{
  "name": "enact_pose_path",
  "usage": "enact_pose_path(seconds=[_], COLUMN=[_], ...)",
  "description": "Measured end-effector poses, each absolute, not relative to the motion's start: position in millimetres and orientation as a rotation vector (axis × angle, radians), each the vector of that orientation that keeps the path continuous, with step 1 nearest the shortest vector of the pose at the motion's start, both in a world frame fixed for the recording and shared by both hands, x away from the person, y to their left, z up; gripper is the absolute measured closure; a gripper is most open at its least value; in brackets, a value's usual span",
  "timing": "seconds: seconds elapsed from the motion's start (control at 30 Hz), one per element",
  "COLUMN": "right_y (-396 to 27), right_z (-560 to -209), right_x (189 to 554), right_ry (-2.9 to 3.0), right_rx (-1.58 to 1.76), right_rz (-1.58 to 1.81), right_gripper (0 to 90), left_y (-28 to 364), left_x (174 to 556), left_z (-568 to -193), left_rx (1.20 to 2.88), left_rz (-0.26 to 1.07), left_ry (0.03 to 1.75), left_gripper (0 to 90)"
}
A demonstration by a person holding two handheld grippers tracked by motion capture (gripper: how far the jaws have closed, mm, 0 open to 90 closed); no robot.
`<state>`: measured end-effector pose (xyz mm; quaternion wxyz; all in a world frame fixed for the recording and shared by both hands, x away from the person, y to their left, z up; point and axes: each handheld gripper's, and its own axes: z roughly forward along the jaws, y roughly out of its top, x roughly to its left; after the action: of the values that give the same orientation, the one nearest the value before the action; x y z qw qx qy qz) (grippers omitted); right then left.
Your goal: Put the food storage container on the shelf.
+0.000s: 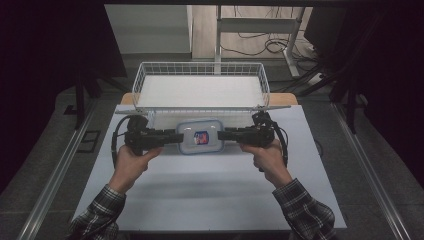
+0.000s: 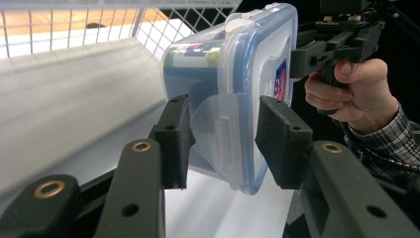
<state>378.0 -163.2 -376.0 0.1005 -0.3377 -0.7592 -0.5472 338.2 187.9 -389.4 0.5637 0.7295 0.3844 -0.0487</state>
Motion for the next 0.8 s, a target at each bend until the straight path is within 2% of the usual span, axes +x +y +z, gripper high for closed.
enact_pose_path(seconds=[0.8], right_y=[-151.0], right_z=[-318.5], right_x=[443.7], right_ry=[-2.181], right_rx=[-1.056], right_rz=[-1.713], right_gripper=[58.2], left_y=[200.9], left_x=[412.8], left_z=[-322.4], left_rx=[1.708], left_rz=[-0.085], left_ry=[0.902], left_gripper=[57.5])
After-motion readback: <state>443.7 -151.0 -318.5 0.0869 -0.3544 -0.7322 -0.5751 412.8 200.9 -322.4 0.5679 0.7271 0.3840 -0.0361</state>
